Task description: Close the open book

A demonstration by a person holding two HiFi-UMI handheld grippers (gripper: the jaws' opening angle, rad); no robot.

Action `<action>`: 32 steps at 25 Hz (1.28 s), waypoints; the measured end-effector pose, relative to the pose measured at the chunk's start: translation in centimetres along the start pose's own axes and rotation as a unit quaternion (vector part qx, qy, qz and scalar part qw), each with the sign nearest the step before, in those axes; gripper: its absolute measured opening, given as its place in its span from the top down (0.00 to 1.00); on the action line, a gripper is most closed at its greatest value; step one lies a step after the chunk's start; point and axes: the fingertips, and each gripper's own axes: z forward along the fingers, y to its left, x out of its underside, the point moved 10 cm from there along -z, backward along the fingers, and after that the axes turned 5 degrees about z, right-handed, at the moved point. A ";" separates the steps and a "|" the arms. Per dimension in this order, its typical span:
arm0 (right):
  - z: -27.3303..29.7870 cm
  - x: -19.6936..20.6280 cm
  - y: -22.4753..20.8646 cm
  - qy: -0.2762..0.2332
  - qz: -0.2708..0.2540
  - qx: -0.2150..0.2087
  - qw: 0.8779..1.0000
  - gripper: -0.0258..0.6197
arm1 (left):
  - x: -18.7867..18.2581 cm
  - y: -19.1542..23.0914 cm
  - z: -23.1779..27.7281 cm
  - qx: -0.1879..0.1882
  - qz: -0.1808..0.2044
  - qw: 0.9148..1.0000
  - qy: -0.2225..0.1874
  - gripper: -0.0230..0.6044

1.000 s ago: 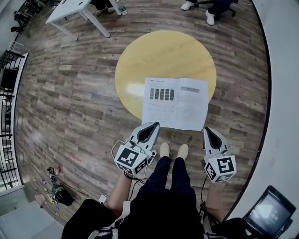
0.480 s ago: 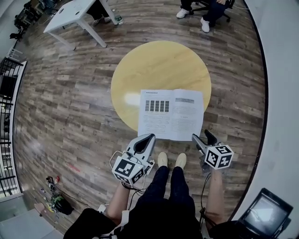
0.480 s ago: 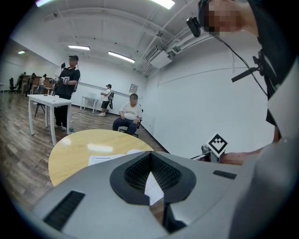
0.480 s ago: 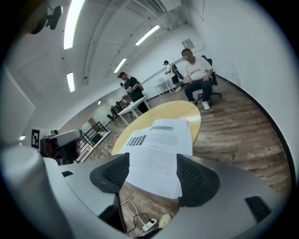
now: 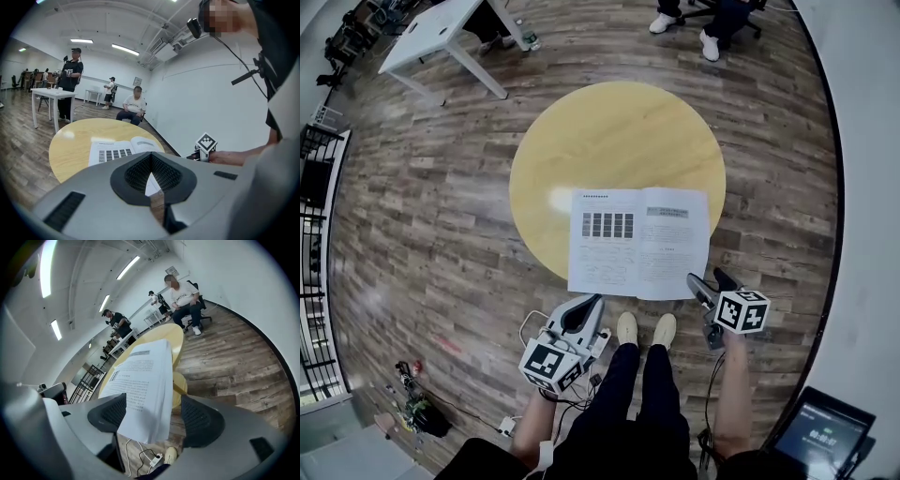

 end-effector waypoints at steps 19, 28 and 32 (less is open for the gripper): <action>2.4 0.5 -1.4 0.029 0.036 -0.050 0.998 0.44 | 1.8 0.3 1.6 -0.008 -0.011 1.000 0.021 0.97; 0.3 0.4 -1.4 0.004 0.012 -0.023 1.000 0.85 | 1.8 0.2 1.1 -0.009 -0.008 1.000 0.016 0.97; 0.2 -0.2 -1.6 -0.002 0.008 -0.026 1.000 0.90 | 1.8 0.2 1.6 -0.011 -0.009 1.000 0.016 0.97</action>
